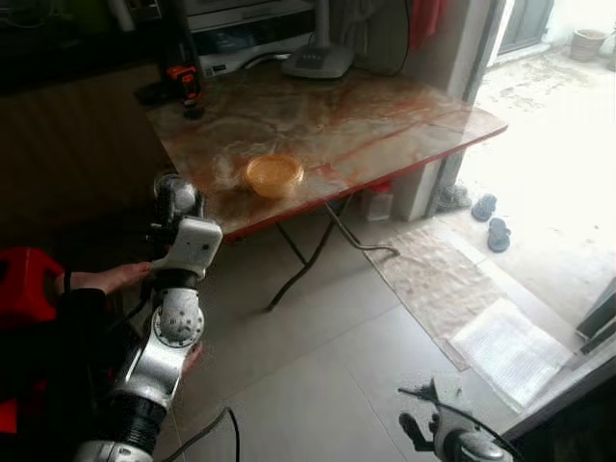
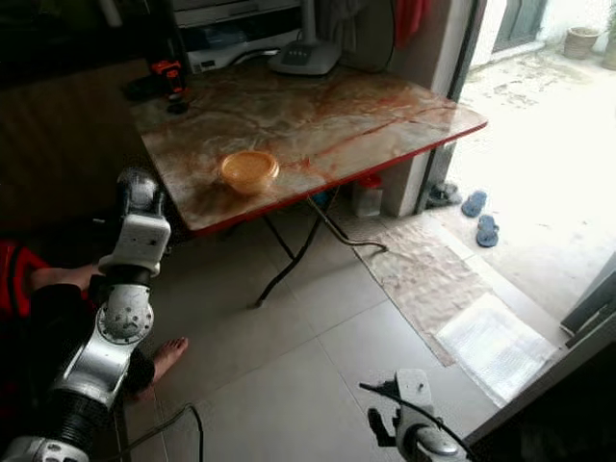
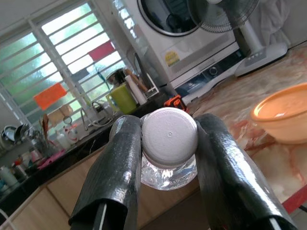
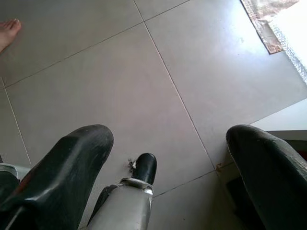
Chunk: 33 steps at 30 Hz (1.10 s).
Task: Restocking fridge
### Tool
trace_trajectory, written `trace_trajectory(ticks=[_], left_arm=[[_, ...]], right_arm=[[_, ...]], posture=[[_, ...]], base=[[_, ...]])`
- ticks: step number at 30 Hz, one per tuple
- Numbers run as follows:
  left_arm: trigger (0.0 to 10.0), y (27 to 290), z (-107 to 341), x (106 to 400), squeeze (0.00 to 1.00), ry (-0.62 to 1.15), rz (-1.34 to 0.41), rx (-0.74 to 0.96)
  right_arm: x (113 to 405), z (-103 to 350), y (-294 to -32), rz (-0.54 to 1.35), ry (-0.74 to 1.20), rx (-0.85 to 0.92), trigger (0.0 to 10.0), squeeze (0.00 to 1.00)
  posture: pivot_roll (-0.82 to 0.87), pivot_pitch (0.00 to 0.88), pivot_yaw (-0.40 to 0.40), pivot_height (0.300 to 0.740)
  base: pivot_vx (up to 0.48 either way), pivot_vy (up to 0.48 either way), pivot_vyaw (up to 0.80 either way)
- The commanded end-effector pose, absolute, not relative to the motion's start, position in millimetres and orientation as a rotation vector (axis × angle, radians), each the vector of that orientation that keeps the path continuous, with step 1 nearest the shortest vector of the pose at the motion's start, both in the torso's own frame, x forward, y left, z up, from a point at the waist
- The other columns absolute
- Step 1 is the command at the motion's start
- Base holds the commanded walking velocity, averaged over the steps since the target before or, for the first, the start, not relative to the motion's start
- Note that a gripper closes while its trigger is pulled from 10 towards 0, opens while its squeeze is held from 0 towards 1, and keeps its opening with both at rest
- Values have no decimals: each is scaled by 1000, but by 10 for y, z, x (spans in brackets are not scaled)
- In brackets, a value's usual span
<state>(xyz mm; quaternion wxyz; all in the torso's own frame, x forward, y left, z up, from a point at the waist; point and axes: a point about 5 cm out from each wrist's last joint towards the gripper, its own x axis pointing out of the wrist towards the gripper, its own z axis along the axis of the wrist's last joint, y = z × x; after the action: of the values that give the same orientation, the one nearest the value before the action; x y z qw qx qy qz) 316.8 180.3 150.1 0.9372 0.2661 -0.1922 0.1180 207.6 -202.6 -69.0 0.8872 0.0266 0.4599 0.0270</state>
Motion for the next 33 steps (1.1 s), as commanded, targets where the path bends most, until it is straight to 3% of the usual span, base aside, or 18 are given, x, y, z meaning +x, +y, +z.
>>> trace_trajectory(ticks=[1, 7, 11, 19, 20, 27, 33], left_arm=[[10000, 1900, 1466, 3188, 0, -347, 281, 523], [10000, 2027, 1254, 3183, 0, -212, 312, 495], [10000, 2184, 898, 3133, 0, 0, 320, 445], [10000, 2346, 509, 2997, 0, 214, 345, 313], [10000, 2391, 337, 2913, 0, 303, 343, 312], [10000, 2424, 32, 2731, 0, 473, 323, 319], [10000, 2236, -213, 2606, 0, 600, 173, 371]], right_arm=[[2104, -678, -2004, 55, 947, 67, 10000, 0], [2105, -678, -2000, 64, 951, 65, 10000, 0], [2104, -678, -2003, 64, 952, 63, 10000, 0], [2108, -675, -2008, 63, 951, 59, 10000, 0], [2109, -674, -2009, 64, 952, 57, 10000, 0], [2108, -675, -2011, 64, 952, 54, 10000, 0], [2105, -674, -2024, 66, 953, 45, 10000, 0]], posture=[[-82, 32, 21, 740], [-77, 33, 18, 740], [-74, 33, 15, 740], [-76, 36, 8, 740], [-76, 36, 8, 740], [-83, 38, -1, 740], [-83, 37, -8, 740]], base=[[0, 0, 0], [0, 0, 0], [0, 0, 0], [0, 0, 0], [0, 0, 0], [0, 0, 0], [0, 0, 0]])
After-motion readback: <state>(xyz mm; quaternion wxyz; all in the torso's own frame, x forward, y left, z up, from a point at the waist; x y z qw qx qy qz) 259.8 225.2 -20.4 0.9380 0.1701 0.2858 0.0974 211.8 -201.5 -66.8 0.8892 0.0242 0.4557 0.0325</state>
